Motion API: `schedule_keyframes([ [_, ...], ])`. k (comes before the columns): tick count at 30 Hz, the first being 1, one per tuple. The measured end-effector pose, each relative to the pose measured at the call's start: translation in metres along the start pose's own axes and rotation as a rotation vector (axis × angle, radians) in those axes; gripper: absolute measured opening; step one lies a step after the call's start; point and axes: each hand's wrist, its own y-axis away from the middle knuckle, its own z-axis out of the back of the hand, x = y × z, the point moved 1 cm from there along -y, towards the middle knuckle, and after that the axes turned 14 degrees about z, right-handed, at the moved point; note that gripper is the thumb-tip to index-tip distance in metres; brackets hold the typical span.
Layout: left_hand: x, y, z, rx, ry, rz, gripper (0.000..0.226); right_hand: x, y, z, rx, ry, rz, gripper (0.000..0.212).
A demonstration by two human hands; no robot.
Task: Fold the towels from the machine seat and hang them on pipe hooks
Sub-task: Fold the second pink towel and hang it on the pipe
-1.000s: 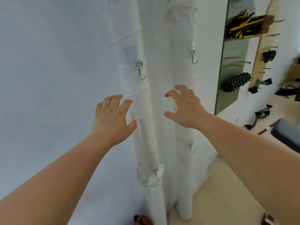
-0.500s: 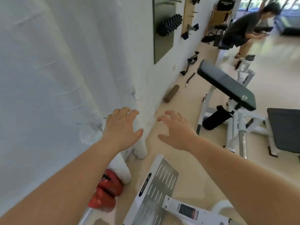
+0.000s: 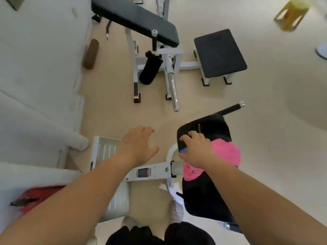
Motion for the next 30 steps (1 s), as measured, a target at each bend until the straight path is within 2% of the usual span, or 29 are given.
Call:
schedule_keyframes([
  [3,-0.060,-0.003,-0.045,0.125,0.037,-0.057,0.067,-0.064,0.029,-0.022,0.035,-0.019,-0.084,0.063],
  [7,-0.112,-0.001,-0.097,0.278,0.055,-0.075,0.064,-0.124,0.063,-0.057,0.059,-0.071,-0.147,0.075],
  [12,-0.148,-0.009,-0.142,0.415,0.120,-0.077,0.082,-0.163,0.071,-0.089,-0.052,-0.107,-0.186,0.086],
  [15,-0.159,-0.027,-0.165,0.495,0.162,-0.024,0.084,-0.178,0.062,-0.097,-0.170,-0.087,-0.222,0.073],
  [18,-0.171,-0.036,-0.180,0.593,0.180,0.000,0.080,-0.190,0.053,-0.098,-0.372,0.010,-0.161,0.035],
  [20,-0.178,-0.037,-0.184,0.603,0.201,0.003,0.064,-0.197,0.049,-0.098,-0.456,0.078,-0.101,0.018],
  [22,-0.181,-0.039,-0.190,0.587,0.241,0.028,0.054,-0.201,0.048,-0.098,-0.460,0.076,-0.059,0.019],
  [26,-0.182,-0.033,-0.192,0.523,0.420,0.120,0.069,-0.197,0.052,-0.089,-0.507,-0.078,-0.001,0.030],
  [30,-0.183,-0.027,-0.176,0.377,0.600,0.143,0.087,-0.176,0.057,-0.060,-0.550,-0.277,0.028,0.017],
])
